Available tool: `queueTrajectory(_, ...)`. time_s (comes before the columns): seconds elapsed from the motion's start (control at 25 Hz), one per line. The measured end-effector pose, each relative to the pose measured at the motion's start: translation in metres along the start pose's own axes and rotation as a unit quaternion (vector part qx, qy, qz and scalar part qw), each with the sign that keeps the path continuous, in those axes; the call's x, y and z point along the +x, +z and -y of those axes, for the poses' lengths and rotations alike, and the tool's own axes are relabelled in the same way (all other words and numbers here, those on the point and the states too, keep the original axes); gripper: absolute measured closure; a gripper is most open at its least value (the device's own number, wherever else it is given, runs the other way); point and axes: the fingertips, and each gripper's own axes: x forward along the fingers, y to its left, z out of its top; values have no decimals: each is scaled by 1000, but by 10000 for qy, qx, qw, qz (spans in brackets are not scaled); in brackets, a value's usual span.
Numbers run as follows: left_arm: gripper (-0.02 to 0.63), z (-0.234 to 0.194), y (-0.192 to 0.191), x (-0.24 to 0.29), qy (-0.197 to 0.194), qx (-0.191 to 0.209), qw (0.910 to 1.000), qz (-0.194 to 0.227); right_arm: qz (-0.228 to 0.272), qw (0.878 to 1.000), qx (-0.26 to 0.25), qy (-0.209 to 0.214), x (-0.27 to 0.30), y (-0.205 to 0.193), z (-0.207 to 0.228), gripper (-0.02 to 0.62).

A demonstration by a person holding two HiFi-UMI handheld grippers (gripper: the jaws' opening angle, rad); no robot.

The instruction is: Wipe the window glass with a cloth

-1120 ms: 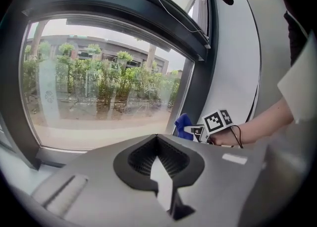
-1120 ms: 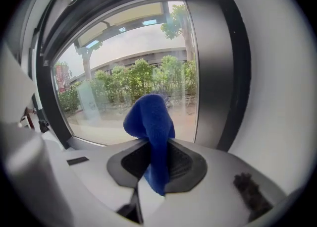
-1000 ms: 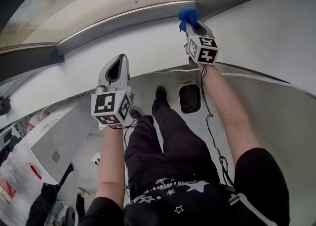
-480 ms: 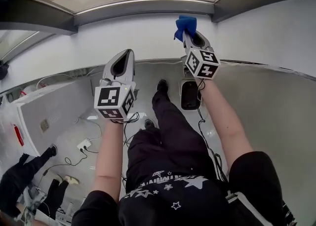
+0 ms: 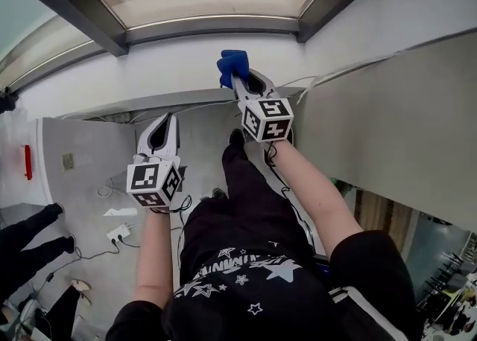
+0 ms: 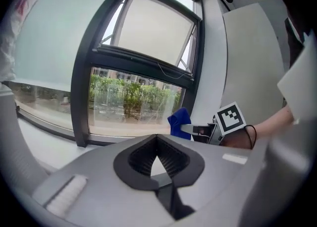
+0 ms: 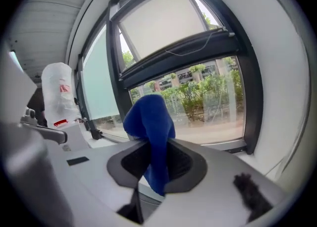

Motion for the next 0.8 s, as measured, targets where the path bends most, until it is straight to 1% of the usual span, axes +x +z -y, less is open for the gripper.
queueTrajectory(0.16,597,18,3,-58,-9,-22,9998,178,26,9995,-144,293,-50,7,-52,522)
queueTrajectory(0.28,597,30,5,-90,-24,-62,9995,307,44,9987,-258,446,-86,11,-77,522)
queueTrajectory(0.36,597,36,4,-109,-14,-61,9994,336,32,9984,-237,506,-107,10,-89,522)
queueTrajectory(0.48,597,47,-5,-133,19,-11,9997,257,-2,9979,-210,617,-134,7,-102,522)
queueTrajectory(0.6,597,61,-18,-151,89,18,9998,153,-15,9962,-306,817,-155,8,-110,522)
queueTrajectory(0.72,597,70,-24,-167,227,15,9997,132,-16,9944,-364,988,-169,10,-112,522)
queueTrajectory(0.8,597,74,-23,-179,391,-16,9991,168,-11,9930,-386,1120,-177,12,-116,522)
